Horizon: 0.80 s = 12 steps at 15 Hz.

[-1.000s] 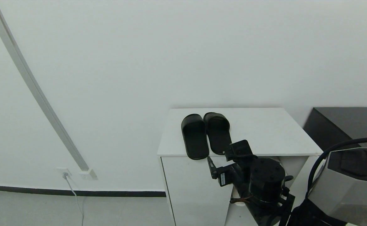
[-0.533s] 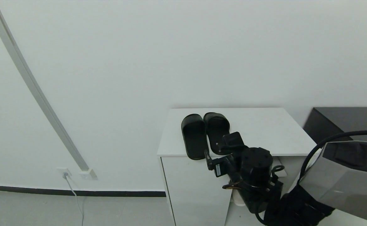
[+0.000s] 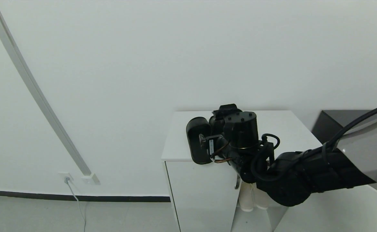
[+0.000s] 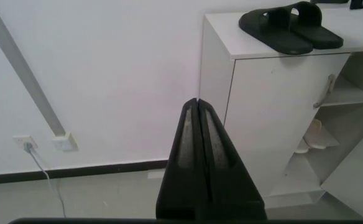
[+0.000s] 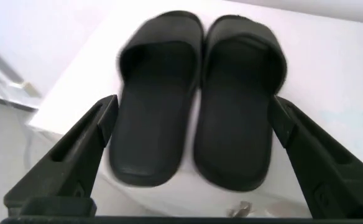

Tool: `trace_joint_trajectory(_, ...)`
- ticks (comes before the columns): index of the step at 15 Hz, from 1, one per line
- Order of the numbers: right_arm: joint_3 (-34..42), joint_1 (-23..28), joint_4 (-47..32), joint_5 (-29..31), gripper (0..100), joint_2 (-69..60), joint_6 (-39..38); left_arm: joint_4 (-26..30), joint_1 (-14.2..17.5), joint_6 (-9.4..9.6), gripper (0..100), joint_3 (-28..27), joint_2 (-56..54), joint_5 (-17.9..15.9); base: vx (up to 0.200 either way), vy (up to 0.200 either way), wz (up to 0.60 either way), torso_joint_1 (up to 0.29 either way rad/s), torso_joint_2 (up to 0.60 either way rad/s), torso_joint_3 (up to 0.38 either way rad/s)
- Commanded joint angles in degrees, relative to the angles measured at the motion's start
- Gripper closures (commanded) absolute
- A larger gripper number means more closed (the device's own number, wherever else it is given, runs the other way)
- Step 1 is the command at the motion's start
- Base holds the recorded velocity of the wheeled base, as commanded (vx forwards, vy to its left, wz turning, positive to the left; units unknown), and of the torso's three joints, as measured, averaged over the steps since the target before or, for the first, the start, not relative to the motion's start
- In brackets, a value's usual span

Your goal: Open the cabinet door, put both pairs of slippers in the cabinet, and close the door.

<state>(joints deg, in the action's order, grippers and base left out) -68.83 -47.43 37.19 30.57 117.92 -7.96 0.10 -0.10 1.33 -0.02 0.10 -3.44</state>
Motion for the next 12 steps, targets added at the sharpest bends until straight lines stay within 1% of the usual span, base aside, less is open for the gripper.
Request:
trace_joint_trajectory(1, -0.69, -1.08, -0.89, 0.01, 0, -1.64, -0.56, -0.01, 0.01, -0.01, 100, -0.06, -0.01, 0.01, 0.000, 0.000, 0.00, 0.000, 0.00, 0.000)
trace_joint_trajectory(4, -0.25, -1.35, -1.77, 0.10, 0, -1.29, -1.88, 0.08, 0.01, 0.08, 100, 0.02, -0.01, 0.01, 0.200, 0.000, 0.00, -0.001, 0.00, 0.004)
trace_joint_trajectory(7, 2.82, -1.35, -1.60, 0.45, 0, -0.15, -3.20, -0.01, 0.01, 0.08, 100, 0.02, -0.01, 0.01, 0.200, 0.000, 0.00, 0.001, 0.01, 0.002)
trace_joint_trajectory(9, 5.37, -1.35, -0.81, 0.80, 0, 0.38, -3.47, -0.01, 0.01, -0.10, 100, 0.02, -0.01, 0.01, 0.000, 0.000, 0.00, 0.000, 0.00, 0.000)
trace_joint_trajectory(10, 6.78, -1.26, 1.48, 0.80, 0, 1.52, -3.38, -0.01, 0.01, -0.10, 100, -0.06, -0.01, 0.01, 0.000, 0.000, 0.00, 0.000, 0.00, 0.000)
trace_joint_trajectory(12, 6.60, -0.82, 5.08, 0.80, 0, 4.34, -2.94, -0.01, 0.01, -0.10, 100, -0.06, -0.01, 0.01, 0.000, 0.000, 0.00, 0.000, 0.00, 0.000)
